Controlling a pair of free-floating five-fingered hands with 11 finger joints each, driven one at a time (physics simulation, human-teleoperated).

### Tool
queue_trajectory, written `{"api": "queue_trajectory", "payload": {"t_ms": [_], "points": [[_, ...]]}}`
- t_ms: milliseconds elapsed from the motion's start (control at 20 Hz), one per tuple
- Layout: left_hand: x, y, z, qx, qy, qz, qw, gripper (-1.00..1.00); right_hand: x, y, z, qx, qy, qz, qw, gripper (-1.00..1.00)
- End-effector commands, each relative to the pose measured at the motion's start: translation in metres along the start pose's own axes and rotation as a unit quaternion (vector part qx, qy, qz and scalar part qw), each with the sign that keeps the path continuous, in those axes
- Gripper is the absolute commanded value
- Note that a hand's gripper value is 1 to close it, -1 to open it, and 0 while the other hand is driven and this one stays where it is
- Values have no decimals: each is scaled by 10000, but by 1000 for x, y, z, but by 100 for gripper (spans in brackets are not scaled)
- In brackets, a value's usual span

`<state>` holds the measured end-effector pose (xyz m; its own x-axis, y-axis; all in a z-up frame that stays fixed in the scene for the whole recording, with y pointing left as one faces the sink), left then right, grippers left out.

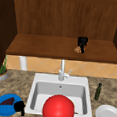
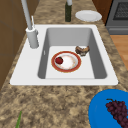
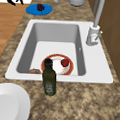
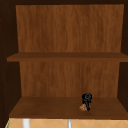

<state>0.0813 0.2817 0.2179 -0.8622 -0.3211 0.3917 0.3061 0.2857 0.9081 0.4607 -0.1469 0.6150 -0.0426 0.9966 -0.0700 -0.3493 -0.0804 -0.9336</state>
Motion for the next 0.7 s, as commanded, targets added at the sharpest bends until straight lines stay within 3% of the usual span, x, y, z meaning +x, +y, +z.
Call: {"api": "queue_trajectory", "payload": {"t_ms": [0,400,600,650], "points": [[0,0,0,0,0,0,10000,0,-1,-6,-16,-18,333,-147,9993,100],[0,0,0,0,0,0,10000,0,-4,-22,-70,47,285,-96,9995,100],[0,0,0,0,0,0,10000,0,-1,10,-93,-5,477,45,9989,100],[0,0,0,0,0,0,10000,0,-2,11,-94,135,456,43,9989,100]]}}
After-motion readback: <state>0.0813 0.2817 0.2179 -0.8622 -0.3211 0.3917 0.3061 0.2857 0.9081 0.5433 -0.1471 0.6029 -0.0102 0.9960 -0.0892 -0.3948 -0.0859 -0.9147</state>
